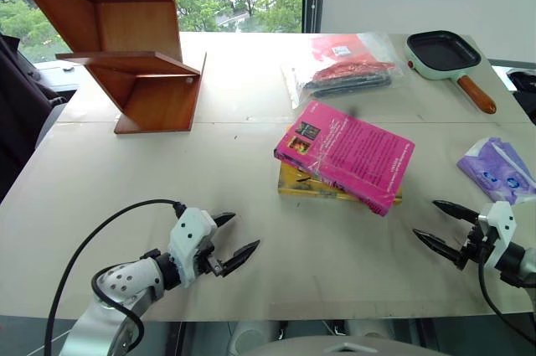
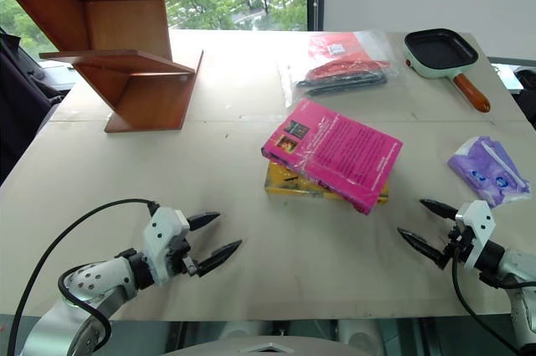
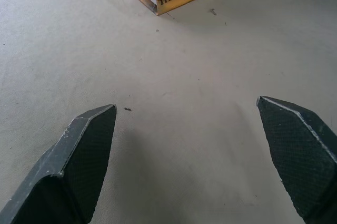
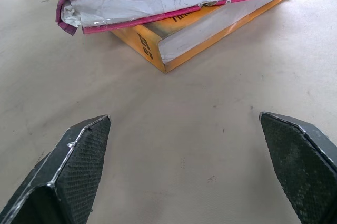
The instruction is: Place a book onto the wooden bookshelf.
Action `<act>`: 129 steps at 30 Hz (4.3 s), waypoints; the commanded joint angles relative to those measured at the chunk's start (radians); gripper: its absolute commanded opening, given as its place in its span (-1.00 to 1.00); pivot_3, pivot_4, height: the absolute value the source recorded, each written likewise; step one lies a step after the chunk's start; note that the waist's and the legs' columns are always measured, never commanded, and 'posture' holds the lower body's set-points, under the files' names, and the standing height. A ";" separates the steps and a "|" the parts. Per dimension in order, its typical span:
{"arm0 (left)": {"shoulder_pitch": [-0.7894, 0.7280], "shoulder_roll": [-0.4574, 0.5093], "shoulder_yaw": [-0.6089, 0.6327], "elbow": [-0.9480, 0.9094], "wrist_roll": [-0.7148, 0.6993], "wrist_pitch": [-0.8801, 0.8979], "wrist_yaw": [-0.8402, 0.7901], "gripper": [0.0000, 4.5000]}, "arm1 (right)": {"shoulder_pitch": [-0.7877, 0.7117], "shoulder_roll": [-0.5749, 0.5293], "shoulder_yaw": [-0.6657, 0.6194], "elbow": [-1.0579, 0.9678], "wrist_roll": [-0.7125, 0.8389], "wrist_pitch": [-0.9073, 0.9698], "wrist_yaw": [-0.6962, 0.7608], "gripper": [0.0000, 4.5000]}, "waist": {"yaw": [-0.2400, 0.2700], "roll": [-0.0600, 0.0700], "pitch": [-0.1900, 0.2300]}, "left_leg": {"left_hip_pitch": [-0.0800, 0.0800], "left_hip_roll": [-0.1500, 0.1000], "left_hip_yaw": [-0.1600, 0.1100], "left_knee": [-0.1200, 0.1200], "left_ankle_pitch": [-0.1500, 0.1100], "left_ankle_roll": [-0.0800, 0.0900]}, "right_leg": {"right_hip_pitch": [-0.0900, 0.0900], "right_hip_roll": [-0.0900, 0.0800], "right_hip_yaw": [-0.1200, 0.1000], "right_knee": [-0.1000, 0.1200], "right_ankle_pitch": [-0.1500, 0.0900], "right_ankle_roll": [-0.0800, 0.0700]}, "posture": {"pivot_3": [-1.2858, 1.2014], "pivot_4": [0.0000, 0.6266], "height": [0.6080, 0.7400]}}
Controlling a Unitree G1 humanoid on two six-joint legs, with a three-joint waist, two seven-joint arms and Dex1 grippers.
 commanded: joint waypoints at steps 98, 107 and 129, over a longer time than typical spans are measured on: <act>-0.154 0.247 0.350 -0.103 -0.432 0.233 -0.210 1.00 | -0.884 0.071 0.291 0.244 -0.246 0.482 -0.016 -0.99 | -0.027 0.000 0.003 | -0.017 -0.003 -0.001 0.005 0.002 -0.003 | -0.017 0.001 -0.003 0.004 0.003 0.004 | 0.03 -0.52 1.00; -0.081 0.067 0.235 -0.240 -0.629 0.355 0.041 1.00 | -0.729 -0.007 0.116 0.120 -0.084 0.406 0.038 -0.39 | -0.025 0.000 0.002 | -0.017 -0.003 -0.001 0.005 0.002 -0.003 | -0.016 0.000 -0.003 0.004 0.003 0.004 | 0.03 -0.52 1.00; -0.275 -0.193 -0.098 0.155 -1.405 0.522 0.868 1.00 | 0.412 0.049 -0.521 -0.582 0.472 0.344 0.309 0.95 | 0.009 0.000 -0.005 | 0.004 -0.003 -0.002 0.005 -0.001 0.003 | 0.004 0.001 -0.001 0.005 0.000 0.000 | 0.03 -0.52 1.00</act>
